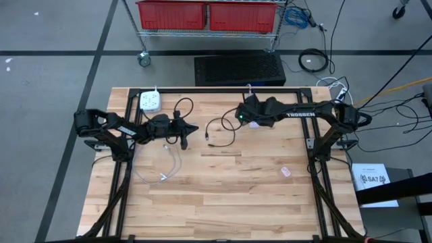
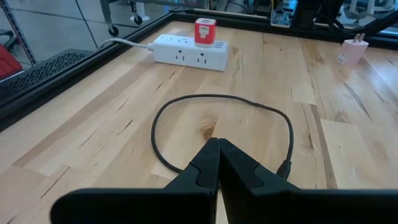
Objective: Insert USB
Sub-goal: Insert the red charger adapter into the right outlet extension
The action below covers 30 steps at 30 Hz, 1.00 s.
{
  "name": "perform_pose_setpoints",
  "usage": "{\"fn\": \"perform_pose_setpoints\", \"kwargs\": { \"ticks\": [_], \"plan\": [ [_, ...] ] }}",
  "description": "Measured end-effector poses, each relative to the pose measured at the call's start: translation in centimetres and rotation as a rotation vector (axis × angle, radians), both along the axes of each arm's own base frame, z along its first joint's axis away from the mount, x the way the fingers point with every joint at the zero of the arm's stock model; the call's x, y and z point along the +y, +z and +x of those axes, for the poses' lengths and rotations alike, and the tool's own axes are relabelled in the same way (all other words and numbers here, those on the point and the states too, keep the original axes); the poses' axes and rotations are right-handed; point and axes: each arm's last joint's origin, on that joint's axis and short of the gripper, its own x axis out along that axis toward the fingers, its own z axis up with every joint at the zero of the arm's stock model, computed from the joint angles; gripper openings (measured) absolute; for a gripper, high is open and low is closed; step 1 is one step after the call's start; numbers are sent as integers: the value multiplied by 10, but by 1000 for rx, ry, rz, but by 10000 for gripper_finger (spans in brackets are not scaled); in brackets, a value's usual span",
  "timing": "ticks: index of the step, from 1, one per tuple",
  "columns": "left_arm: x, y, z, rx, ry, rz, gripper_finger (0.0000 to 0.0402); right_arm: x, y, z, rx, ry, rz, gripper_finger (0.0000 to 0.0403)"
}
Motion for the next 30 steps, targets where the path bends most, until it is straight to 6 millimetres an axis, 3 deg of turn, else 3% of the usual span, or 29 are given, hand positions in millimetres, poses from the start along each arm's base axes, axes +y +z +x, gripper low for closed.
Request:
{"fn": "perform_pose_setpoints", "kwargs": {
  "ticks": [1,3,30],
  "plan": [
    [0,0,0,0,0,0,13,3,-5,0,-5,6,10,35],
    [0,0,0,0,0,0,13,7,-12,0,-28,10,10,14],
    [5,0,-2,-11,31,-54,13,10,-58,-14,-192,-16,66,0]
  ]
}}
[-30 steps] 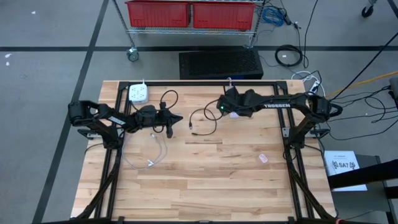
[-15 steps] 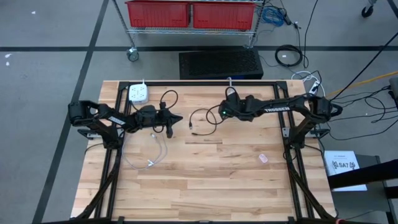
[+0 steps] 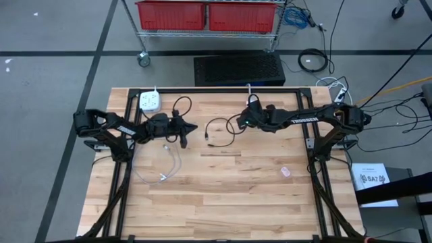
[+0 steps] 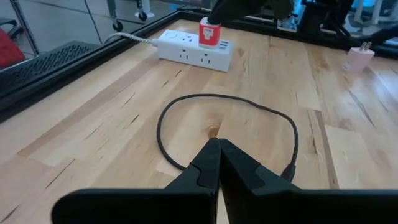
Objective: Insert USB
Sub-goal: Insert the red charger adapter into the right outlet extension, then insert the purple charger cable into the red charger adapter
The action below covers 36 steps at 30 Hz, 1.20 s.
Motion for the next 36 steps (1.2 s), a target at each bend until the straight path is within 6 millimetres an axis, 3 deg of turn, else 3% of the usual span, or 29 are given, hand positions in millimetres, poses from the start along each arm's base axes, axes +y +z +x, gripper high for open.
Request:
{"fn": "perform_pose_setpoints", "kwargs": {
  "ticks": [5,15,23,25,28,33,36],
  "plan": [
    [1,0,0,-14,-6,-50,13,0,6,-2,-2,42,-23,0],
    [2,3,0,-54,11,-92,13,6,49,-22,-40,156,-65,0],
    [1,8,-1,-133,14,-133,13,14,73,-29,-109,300,-49,0],
    [-1,10,-5,-187,-3,-131,13,16,72,-28,-126,334,-51,0],
    [-5,12,-13,-265,-20,-123,13,20,53,-26,-256,421,-15,0],
    [-11,7,-29,-302,-17,-145,13,30,30,-26,-682,614,-20,0],
    [-13,3,-34,-282,-12,-154,13,38,25,-26,-822,683,-47,0]
  ]
}}
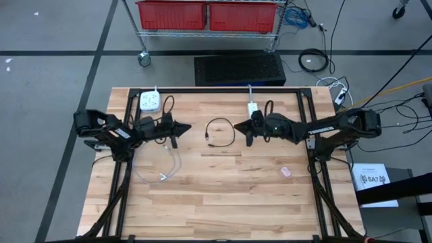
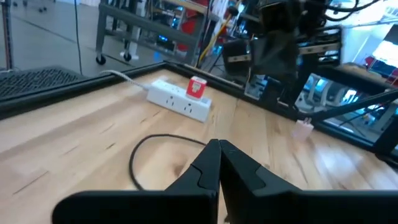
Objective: Insert USB
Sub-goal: Insert the purple charger cable into the red charger adapter
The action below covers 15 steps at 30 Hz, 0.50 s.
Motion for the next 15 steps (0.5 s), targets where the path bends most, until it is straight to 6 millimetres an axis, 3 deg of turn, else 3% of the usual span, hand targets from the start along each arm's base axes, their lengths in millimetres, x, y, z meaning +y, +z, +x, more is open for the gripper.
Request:
{"fn": "perform_pose_setpoints", "kwargs": {
  "ticks": [8,15],
  "plan": [
    [1,1,1,-6,14,7,13,0,6,40,-46,73,45,3],
    [8,4,0,-28,47,15,13,-7,-6,79,128,83,95,60]
  ]
}}
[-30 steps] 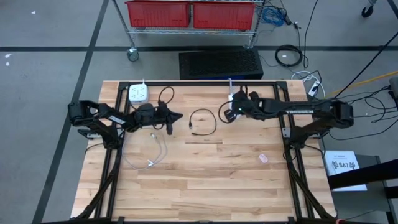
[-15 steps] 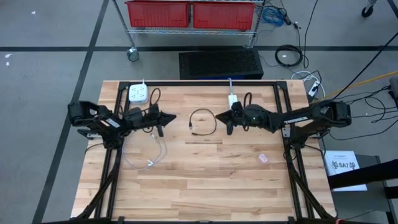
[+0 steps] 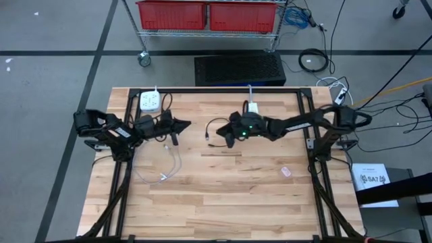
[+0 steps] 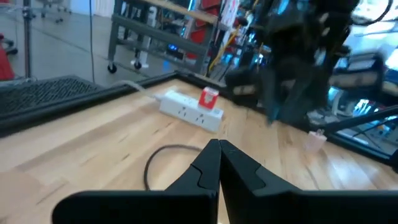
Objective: Insert USB
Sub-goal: Insert the purple charger cable into the red charger adapter
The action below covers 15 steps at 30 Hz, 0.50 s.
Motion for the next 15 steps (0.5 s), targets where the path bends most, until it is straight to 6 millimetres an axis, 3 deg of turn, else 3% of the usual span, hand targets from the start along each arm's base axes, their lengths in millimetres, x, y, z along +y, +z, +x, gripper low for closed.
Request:
{"fn": "perform_pose_setpoints", "kwargs": {
  "ticks": [8,15],
  "plan": [
    [-1,6,0,-59,-26,36,13,-2,-22,17,123,-3,100,130],
    [-1,4,0,-41,-28,17,13,9,-29,20,178,27,86,152]
  ]
}}
